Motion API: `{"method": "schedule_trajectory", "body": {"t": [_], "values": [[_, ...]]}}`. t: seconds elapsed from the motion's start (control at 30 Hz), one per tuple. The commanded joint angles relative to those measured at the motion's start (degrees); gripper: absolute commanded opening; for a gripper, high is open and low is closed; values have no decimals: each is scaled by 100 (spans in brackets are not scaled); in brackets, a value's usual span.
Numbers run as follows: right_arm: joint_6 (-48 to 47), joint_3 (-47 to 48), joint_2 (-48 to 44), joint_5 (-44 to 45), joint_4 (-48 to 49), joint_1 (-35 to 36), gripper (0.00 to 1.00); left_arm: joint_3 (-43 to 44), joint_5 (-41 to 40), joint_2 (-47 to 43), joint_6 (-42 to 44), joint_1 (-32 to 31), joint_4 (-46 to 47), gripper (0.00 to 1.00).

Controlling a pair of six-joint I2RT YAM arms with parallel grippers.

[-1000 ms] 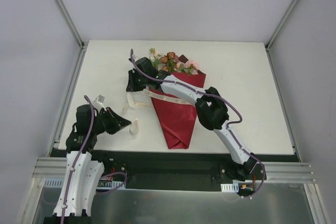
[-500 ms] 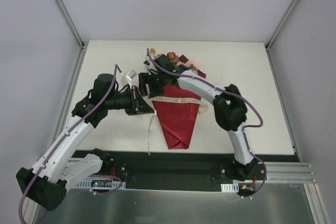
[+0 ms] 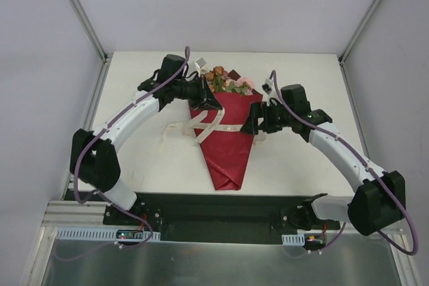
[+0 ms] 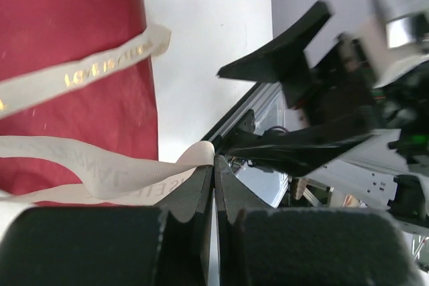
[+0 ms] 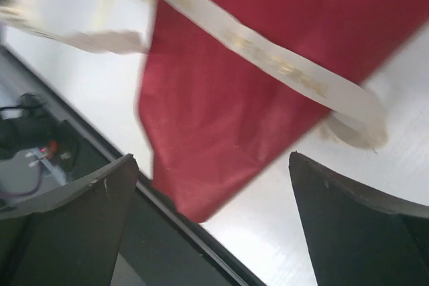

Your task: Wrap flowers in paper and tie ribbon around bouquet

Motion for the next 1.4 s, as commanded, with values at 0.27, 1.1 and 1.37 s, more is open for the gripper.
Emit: {"method": "schedule_trajectory", "body": {"t": [0.27,1.1,1.37], "values": [[-762,-277,1146,841,941,-550,75,1637,-533,1372,-237,-463,293,0],[-1379,-251,1886,1763,1480,523,14,2227,-649,2313,-580,-278,284,0],[-1273,-664,841,2168,1128,883,9,2323,-499,2611,-422,-173,275,0]]}}
